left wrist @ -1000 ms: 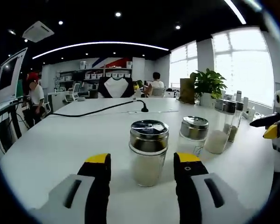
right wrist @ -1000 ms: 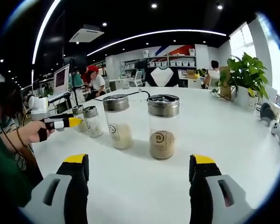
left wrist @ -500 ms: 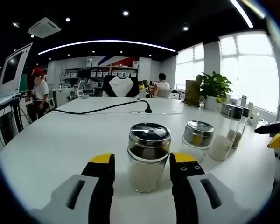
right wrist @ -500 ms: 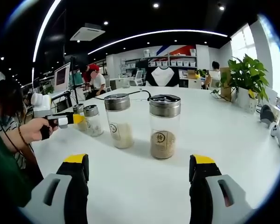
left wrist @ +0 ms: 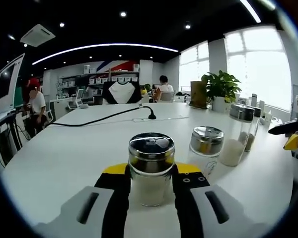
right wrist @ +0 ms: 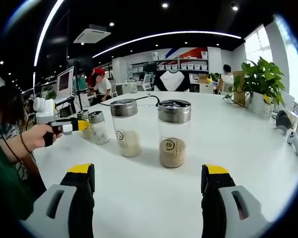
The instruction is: Rotate the seasoning bottle until the label or dispensing opening points toward the visible target arrow and the bottle remains upright within the marked orientation range
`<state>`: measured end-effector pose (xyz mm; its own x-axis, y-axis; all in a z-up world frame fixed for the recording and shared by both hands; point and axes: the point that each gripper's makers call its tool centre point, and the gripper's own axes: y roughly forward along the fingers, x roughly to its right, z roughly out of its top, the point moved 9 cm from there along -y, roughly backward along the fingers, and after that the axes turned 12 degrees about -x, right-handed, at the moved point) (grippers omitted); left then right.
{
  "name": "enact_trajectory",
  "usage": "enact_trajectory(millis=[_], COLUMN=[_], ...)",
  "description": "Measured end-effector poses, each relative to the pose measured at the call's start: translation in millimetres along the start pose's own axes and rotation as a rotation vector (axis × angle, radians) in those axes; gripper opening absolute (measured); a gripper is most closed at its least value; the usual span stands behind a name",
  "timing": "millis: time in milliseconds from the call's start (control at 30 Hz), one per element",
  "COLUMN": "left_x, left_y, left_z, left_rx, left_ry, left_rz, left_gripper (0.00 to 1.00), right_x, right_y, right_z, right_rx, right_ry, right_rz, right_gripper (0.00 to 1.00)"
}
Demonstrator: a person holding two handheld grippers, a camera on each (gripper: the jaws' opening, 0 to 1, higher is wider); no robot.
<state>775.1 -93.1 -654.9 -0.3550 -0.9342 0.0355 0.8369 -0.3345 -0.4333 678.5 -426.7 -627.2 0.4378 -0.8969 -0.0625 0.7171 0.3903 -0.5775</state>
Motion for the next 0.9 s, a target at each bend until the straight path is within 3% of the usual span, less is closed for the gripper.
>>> enact_trajectory(millis=[567,900], left_x=[-4.7,-12.2], left_y=[0.7,1.8], left_z=[-1.1,-0.7], left_rx=[0.019,0.033], left_ry=[0.045,0.109], left_rz=[-0.067,-0.17], left_gripper=[0.34,0.34], right_x=[-2.0,-3.0], right_y=[2.4,3.1], right_z=[1.6,3.7], right_rx=[0.003,0.0], right_ry=[-0.003,-0.013], right_rz=[0.006,0.005], right_gripper=[0.9,0.9])
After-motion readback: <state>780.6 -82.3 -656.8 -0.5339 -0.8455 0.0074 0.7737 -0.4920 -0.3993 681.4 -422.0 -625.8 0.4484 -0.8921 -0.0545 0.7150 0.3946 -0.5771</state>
